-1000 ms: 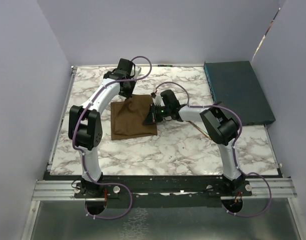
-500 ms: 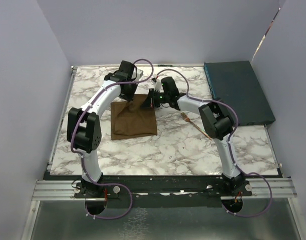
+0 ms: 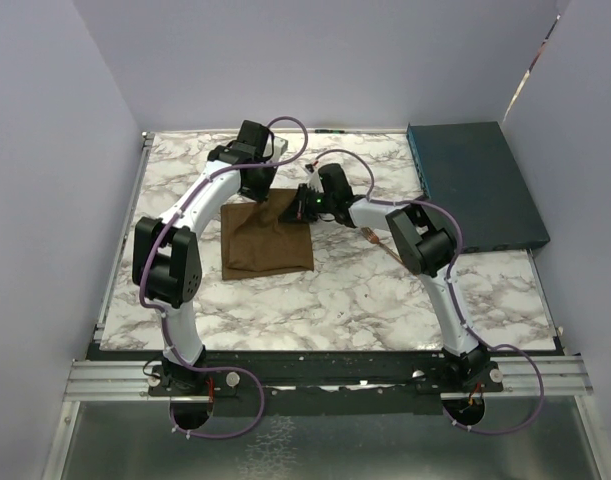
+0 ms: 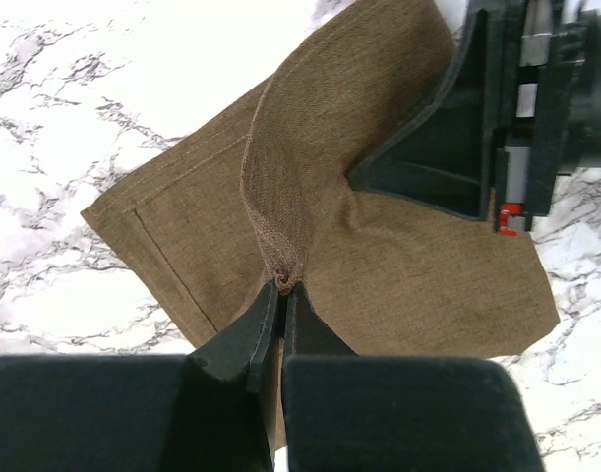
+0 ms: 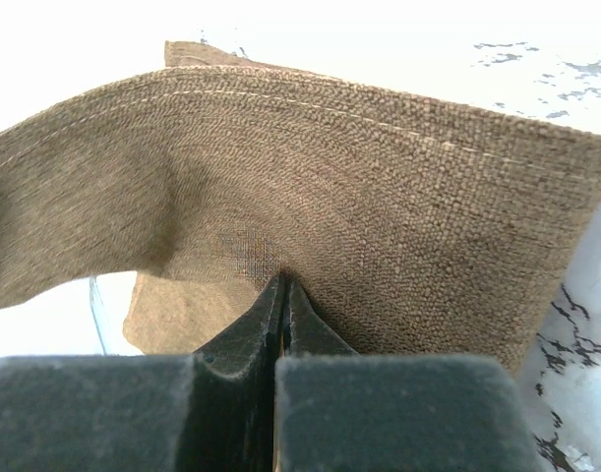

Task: Fold the napkin into a case and place the utensils inside
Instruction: Fold the napkin at the center of the board.

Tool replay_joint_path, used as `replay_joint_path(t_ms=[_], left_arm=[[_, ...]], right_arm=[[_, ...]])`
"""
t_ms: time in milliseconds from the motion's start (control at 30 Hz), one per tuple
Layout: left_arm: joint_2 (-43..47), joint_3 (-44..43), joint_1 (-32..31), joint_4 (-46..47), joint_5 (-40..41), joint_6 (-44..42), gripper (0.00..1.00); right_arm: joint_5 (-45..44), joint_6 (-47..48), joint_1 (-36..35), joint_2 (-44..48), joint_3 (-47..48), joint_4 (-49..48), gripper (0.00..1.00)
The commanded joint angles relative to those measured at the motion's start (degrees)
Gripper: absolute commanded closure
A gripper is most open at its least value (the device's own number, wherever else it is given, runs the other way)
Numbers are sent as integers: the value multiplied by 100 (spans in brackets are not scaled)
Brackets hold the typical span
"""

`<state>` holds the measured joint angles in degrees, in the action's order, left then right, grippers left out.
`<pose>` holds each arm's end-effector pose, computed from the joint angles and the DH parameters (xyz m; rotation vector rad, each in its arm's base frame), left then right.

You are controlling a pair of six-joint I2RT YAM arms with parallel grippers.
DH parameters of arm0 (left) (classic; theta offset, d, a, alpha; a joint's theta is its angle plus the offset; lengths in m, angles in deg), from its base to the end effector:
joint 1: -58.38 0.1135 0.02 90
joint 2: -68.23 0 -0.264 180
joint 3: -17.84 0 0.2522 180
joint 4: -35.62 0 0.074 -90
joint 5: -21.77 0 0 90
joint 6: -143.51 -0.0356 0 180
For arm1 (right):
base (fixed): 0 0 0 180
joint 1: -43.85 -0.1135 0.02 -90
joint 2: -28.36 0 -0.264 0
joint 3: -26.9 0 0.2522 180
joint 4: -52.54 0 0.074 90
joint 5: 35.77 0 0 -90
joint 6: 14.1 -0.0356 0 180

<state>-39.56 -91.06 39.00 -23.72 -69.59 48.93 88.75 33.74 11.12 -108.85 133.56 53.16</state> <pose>0.3870 -0.1370 0.2766 0.5466 2.5336 -0.1255 0.4260 0.2978 0.1112 -0.2131 2.3319 1.3596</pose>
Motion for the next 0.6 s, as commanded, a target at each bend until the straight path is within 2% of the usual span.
replay_joint_path(t_ms=[0,167,300,567], left_arm=[[372,19,-88,-39,-386,-55,100],[461,-32,-93,-42,-598,-212,100],[561,-66,-101,-49,-643,-384,100],[599,334,-183,-23,-760,-372,100]], right_arm=[[-548,-143,-129,-16,-189,-298,99],[-935,-42,-188,317,-482,-389,99],[-1349,-12,-181,951,-956,-549,99],[-824,-200,-181,1248,-1173,-817,99]])
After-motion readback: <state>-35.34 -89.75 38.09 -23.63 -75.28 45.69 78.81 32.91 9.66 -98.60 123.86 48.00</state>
